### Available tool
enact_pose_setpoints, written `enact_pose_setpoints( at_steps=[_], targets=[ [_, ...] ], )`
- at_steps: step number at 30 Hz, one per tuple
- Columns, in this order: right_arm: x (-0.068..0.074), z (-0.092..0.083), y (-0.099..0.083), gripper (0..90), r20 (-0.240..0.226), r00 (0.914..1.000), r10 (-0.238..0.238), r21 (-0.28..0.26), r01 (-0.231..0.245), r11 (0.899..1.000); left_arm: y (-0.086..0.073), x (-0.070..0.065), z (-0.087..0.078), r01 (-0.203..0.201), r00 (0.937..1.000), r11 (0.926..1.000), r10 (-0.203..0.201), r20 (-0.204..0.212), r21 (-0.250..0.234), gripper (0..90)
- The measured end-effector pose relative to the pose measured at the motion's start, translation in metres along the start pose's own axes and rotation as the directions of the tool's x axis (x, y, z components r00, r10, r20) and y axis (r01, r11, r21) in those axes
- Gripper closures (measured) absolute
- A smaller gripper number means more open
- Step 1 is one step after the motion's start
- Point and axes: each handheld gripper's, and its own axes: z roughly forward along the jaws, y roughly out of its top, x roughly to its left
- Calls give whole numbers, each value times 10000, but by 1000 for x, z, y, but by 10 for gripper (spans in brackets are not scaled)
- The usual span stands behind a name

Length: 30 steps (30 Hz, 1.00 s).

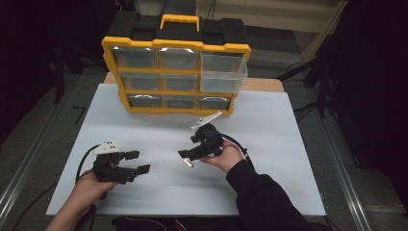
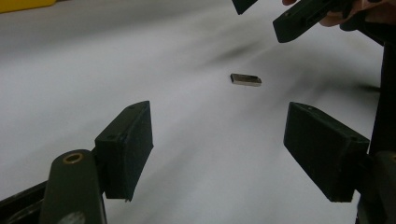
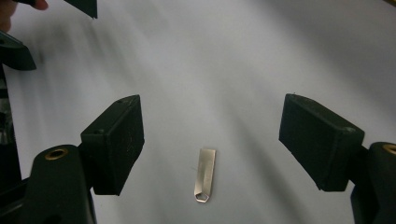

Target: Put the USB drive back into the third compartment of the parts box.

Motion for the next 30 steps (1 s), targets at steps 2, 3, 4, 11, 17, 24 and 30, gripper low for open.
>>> enact_pose_setpoints(
  at_steps=[2,3,4,11,17,24,30],
  targets=[
    [0,4,-2,201,136,9999,-38,221,35,9998,0,0,0,3,10000,10000,-3,1,-10,252],
    [0,4,-2,201,136,9999,-38,221,35,9998,0,0,0,9,10000,10000,-9,6,-18,252],
    [0,6,-4,202,171,9998,-113,303,108,9995,0,0,0,10,10000,10000,-10,6,-22,252],
    [2,18,-11,228,129,9999,-25,704,16,9975,0,0,0,26,10000,10000,-26,11,-35,252],
    [6,29,-17,251,386,9991,-148,1097,105,9939,0,0,0,19,10000,10000,-19,18,-50,252],
    [5,34,-21,366,518,9986,68,1222,-131,9924,0,0,-1,5,10000,10000,-4,18,-48,252],
    [8,33,-22,493,769,9970,-89,1316,-13,9913,0,0,-1,3,10000,10000,-3,13,-51,252]
  ],
)
